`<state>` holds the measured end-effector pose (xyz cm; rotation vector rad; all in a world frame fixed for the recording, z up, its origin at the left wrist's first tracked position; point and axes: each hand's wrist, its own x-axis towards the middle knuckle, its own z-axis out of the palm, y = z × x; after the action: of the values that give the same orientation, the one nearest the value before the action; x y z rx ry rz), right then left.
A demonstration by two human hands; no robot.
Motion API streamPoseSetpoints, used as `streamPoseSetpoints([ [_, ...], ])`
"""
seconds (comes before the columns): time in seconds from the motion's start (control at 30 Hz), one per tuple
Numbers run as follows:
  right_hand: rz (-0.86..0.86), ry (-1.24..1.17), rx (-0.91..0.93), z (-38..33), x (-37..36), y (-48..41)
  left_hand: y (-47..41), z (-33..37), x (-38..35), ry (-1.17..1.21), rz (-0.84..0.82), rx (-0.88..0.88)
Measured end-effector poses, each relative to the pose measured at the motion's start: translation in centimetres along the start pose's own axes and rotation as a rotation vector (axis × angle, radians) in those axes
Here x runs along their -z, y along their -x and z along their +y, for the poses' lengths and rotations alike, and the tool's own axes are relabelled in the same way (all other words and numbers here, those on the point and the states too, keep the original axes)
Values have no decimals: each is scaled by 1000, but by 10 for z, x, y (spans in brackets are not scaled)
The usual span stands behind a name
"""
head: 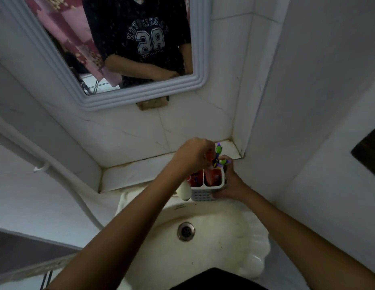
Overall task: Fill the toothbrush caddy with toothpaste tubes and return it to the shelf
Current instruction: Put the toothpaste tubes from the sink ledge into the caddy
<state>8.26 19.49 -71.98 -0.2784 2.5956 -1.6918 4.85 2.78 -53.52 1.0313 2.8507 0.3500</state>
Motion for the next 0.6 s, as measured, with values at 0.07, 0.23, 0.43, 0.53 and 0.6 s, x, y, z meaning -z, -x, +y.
streamPoseSetpoints([
  [0.07, -13, 17, 0, -1, 1, -1, -2, -1, -10, -50, -17, 20],
  [0.23, -10, 134, -9, 3, 0, 4, 12, -26, -4, 210, 219, 206],
  [0.43, -130, 29, 109, 3, 1, -1, 11, -59, -8, 239, -173, 593],
  [0.53, -174, -215, 31, -19, 0, 2, 13, -58, -11, 568, -349, 691],
  [0.6, -89, -372, -132, -29, -1, -2, 14, -55, -8, 685, -333, 704],
])
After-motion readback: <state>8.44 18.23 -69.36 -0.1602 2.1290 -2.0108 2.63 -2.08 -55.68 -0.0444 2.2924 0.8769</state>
